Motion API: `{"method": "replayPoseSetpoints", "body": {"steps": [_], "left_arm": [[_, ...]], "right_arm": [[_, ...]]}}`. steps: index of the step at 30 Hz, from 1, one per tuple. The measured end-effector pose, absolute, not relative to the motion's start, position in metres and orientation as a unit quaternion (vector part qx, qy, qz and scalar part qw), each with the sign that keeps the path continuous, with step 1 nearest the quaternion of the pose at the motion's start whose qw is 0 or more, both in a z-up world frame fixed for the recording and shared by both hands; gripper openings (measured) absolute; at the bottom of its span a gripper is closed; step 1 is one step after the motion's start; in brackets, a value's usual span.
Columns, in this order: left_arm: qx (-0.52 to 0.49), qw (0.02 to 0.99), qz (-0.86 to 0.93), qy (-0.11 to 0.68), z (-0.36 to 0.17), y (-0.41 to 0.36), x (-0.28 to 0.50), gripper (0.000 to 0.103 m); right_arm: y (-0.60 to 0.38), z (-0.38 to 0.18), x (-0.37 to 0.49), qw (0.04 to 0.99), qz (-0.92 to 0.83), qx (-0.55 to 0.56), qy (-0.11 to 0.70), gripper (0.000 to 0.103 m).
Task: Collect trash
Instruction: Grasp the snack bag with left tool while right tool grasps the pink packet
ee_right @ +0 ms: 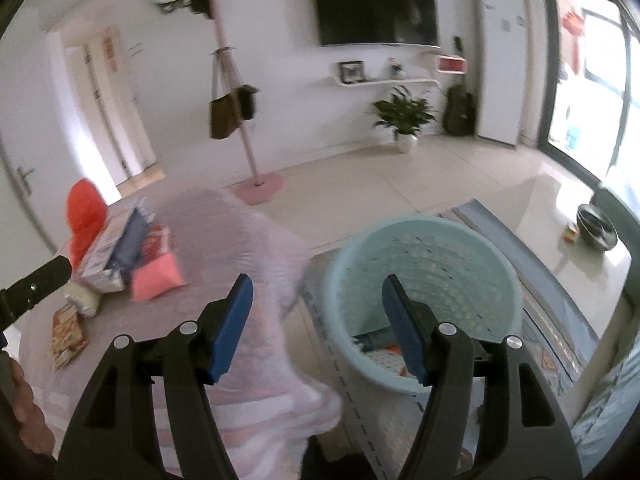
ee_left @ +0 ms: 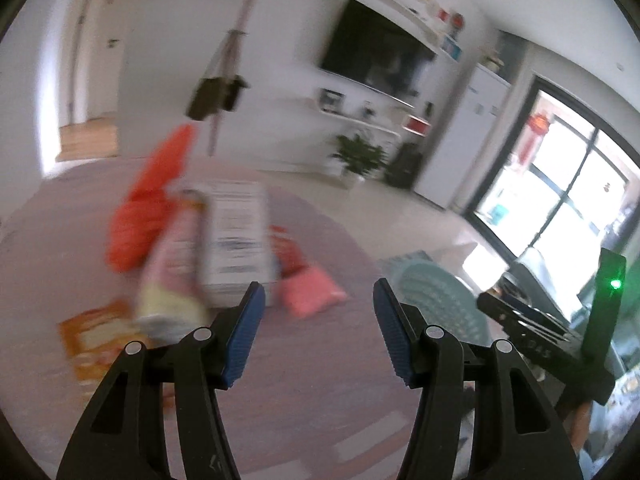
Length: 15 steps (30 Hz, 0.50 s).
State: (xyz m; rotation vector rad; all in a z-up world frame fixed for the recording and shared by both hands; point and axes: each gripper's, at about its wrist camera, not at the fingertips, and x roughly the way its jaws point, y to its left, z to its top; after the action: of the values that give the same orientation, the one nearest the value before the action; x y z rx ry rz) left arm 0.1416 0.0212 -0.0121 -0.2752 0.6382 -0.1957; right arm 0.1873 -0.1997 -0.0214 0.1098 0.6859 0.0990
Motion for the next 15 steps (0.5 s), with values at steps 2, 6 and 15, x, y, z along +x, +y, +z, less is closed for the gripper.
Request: {"method": "replayPoseSetpoints", "body": {"steps": [2, 6, 15], "left_arm": [[-0.137, 0.937, -0.074, 0.314, -0.014, 0.041, 0.133, 0.055], [-0.096, 0.946, -0.039, 0.308, -0.022, 0.063, 0.109, 0.071], [-0.068, 0.926, -0.001, 0.371, -0.055, 0.085, 0.110, 0.072]], "right_arm": [[-0.181, -0.021, 0.190, 0.937, 0.065, 0.047, 0.340, 0.064], [-0.149, -0.024, 0.196, 0.931, 0.094, 0.041, 0.350, 0.064], [-0.083, -0.046, 0.237, 0.905, 0.138, 0.040, 0.401, 0.064]]}}
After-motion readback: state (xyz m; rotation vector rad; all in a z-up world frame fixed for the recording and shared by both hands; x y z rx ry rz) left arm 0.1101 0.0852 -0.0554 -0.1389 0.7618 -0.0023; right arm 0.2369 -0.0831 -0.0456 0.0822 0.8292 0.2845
